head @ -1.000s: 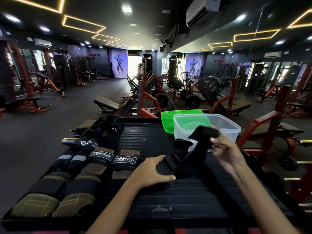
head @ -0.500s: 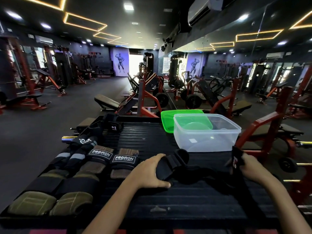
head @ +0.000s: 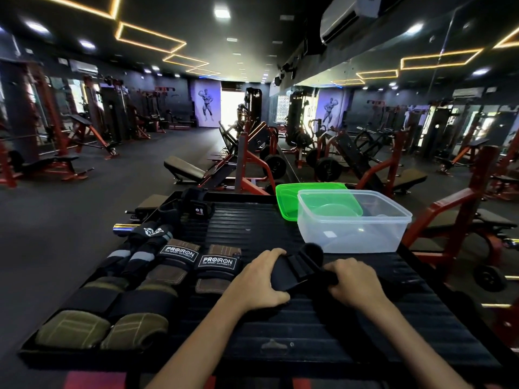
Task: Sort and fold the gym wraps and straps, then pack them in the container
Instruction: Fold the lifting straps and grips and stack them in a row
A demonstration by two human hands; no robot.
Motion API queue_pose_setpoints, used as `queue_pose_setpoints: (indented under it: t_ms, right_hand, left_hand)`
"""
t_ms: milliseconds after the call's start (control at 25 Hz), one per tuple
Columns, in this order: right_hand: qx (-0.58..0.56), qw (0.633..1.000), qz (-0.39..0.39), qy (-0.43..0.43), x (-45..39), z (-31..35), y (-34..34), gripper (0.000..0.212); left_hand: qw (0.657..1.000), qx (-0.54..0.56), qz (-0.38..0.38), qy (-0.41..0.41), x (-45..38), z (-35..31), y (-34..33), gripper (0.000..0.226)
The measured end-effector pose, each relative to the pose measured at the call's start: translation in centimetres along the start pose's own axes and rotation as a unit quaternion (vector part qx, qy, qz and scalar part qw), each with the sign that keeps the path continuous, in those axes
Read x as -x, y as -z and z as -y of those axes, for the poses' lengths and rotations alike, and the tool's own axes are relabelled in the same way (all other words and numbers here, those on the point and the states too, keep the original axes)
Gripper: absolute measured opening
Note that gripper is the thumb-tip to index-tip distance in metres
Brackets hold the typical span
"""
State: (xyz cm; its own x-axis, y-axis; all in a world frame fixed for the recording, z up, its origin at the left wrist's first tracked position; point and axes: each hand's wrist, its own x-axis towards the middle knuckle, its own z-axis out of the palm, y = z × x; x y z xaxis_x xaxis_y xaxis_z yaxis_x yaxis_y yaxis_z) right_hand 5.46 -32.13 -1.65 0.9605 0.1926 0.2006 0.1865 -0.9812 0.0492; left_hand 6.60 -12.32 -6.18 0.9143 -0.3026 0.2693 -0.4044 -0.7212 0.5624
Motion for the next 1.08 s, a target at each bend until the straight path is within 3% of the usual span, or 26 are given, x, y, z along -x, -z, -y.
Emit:
queue_pose_setpoints:
  t_ms: [80,160,320,400,480,560,640,760,920,1000,1040,1080]
  right_hand:
    - [0.017,0.994,-0.099,0.05,-0.4,-1.2,-0.7,0.017]
    - [0.053,0.988,-0.12,0.079,-0.4,-1.2,-1.3,0.03]
    - [0.071,0.995,-0.005,0.076,0.1,-1.6,-2.3,0.028]
    - [0.047,0.996,0.053,0.051,0.1,-2.4,-1.7,0.028]
    - [0.054,0.996,0.053,0.041,0.2,-3.2,-1.5,0.028]
    - [0.071,0.996,0.0,0.055,0.4,-3.8,-1.8,0.027]
    - [0.108,0.991,-0.049,0.059,0.7,-4.2,-2.4,0.024]
    - [0.14,0.983,-0.065,0.096,1.5,-3.6,-2.0,0.035]
    - [0.171,0.982,0.042,0.063,1.4,-3.2,-1.8,0.038]
    - [0.079,0.99,0.104,0.051,1.3,-3.7,-0.8,0.042]
    - [-0.047,0.99,0.13,0.038,1.3,-4.2,-0.2,0.048]
    - [-0.204,0.965,0.163,0.006,1.3,-4.6,0.6,0.055]
  left_hand:
    - [0.999,0.01,0.01,0.028,-0.3,0.0,-0.1,0.075]
    - [0.998,0.031,0.031,0.045,-0.4,0.1,0.0,0.069]
    - [0.992,0.064,0.094,0.045,-0.4,0.5,-0.2,0.067]
    - [0.995,0.07,0.066,0.038,-0.5,0.3,-0.3,0.062]
    - [0.999,0.039,0.012,0.022,-0.5,0.1,-0.2,0.062]
    - [0.999,-0.015,-0.032,0.0,-0.3,0.0,0.0,0.068]
    - [0.995,-0.08,-0.047,-0.026,-0.2,0.0,0.0,0.073]
    - [0.987,-0.145,-0.046,-0.057,-0.4,0.2,-0.4,0.077]
    - [0.994,-0.094,-0.053,-0.034,-0.3,0.5,-0.4,0.059]
    - [0.992,-0.089,-0.069,-0.061,-0.3,0.4,-0.3,0.05]
    - [0.987,-0.1,-0.084,-0.094,-0.4,0.4,-0.3,0.05]
    - [0.977,-0.127,-0.105,-0.135,-0.5,0.4,-0.5,0.052]
